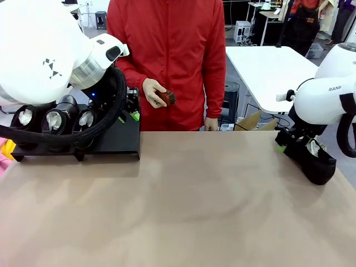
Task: Organize the shoes by placing them on the stand.
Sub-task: Pick up one Shoe and place it in the middle of the table.
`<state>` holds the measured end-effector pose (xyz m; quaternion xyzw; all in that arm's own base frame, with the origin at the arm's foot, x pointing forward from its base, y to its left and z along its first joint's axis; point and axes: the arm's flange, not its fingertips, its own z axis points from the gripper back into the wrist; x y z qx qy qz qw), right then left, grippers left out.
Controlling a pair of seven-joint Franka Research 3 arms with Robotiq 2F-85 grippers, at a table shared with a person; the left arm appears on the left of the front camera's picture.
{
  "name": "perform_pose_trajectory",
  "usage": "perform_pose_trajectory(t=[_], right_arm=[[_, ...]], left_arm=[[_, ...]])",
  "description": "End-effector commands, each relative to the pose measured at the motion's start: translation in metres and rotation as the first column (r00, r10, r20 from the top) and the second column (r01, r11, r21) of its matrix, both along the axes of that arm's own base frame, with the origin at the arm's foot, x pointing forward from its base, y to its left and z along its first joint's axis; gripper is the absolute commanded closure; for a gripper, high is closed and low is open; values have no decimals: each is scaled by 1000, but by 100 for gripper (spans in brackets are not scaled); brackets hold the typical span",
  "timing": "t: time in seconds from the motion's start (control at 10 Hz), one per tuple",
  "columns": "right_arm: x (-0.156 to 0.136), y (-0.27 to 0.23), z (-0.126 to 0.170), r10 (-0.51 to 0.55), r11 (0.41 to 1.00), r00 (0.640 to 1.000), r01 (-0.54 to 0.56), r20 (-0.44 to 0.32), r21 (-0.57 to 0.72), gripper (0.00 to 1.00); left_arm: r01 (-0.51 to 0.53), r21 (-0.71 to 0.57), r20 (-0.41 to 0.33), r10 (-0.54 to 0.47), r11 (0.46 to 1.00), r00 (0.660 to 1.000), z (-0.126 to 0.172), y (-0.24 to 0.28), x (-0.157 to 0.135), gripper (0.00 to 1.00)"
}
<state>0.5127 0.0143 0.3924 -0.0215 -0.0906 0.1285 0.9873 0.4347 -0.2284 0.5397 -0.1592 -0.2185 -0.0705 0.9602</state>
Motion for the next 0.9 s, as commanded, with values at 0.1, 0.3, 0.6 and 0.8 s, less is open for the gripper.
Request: perform_pose_trajectory(t=[0.1,0.3,0.6,0.8], right_arm=[[24,-18,-7,4,999,999,-5,-40,-35,0],[31,-28,-16,-5,998,998,1,-58,-67,0],[34,-37,-26,-13,996,997,6,-79,-83,0],[34,-39,-36,-10,996,993,0,-116,-90,0]], left_arm=[[-1,-5,-1,1,1000,1000,-1,4,-5,60],[-1,-5,-1,1,1000,1000,-1,4,-5,60],[-1,-5,-1,1,1000,1000,-1,4,-5,60],[-1,-5,-1,1,1000,1000,-1,4,-5,60]])
